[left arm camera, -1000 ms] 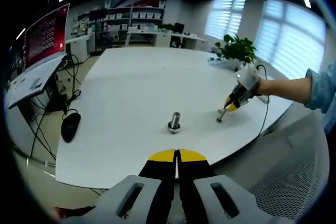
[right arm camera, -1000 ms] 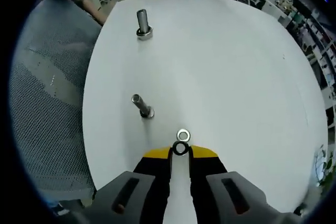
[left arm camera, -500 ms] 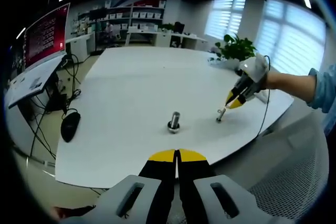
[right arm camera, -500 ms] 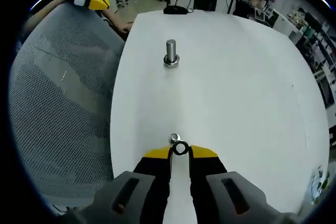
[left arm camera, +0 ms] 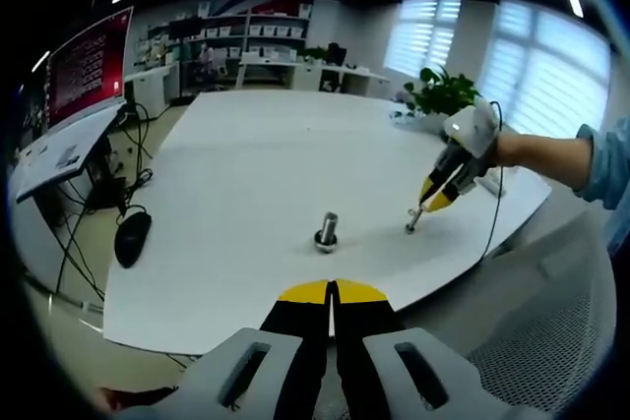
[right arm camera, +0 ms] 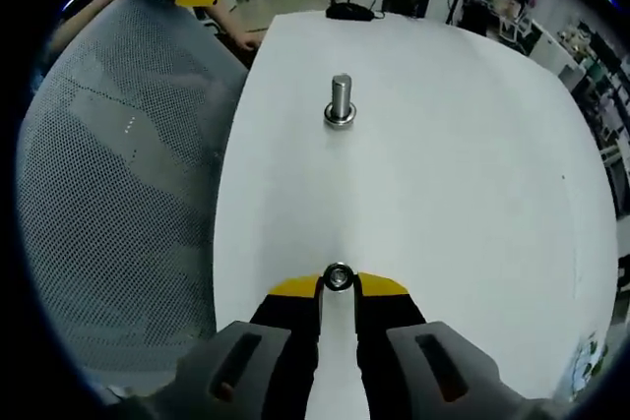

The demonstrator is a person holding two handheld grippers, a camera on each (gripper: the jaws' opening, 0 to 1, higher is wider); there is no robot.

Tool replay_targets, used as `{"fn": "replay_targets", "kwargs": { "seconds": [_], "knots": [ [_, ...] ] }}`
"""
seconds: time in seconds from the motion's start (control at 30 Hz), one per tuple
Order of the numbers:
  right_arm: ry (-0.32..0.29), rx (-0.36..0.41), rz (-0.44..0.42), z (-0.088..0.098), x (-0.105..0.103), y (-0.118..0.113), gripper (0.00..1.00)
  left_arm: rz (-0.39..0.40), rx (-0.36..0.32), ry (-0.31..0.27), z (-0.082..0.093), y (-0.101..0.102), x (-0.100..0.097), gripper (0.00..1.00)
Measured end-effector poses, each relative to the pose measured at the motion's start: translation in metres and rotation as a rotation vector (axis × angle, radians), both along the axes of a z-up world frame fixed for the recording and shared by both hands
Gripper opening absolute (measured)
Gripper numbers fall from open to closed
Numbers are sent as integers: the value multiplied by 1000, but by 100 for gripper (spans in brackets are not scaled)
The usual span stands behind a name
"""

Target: Place the washer onto the threaded stud by aligning its center hole with the stud, sliding it down to the base, and recovering from edge contact or off-axis alignment until the washer reaches the visible bottom stop.

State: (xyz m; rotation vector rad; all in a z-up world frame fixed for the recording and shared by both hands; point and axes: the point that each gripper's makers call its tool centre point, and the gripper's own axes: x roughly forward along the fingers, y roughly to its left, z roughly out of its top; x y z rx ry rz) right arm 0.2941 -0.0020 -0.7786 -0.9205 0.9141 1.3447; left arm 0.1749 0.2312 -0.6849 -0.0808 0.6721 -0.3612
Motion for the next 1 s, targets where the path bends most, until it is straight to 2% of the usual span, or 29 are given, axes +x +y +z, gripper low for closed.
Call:
{"fn": "replay_targets", "kwargs": {
  "seconds": [0.33,0.53,0.73,1.0],
  "knots": [
    [-9,-30,23,-6,1,-1,14,1,0,-6,1,0,0,0],
    [-4,-51,31,-18,1,0,14,1,1,-5,1,0,0,0],
    [-13,-107,59,-37,2,-1,14,0,3,-1,0,0,0,0],
    [8,-130,61,-52,0,-2,17,-1,1,0,0,0,0,0]
  ]
}}
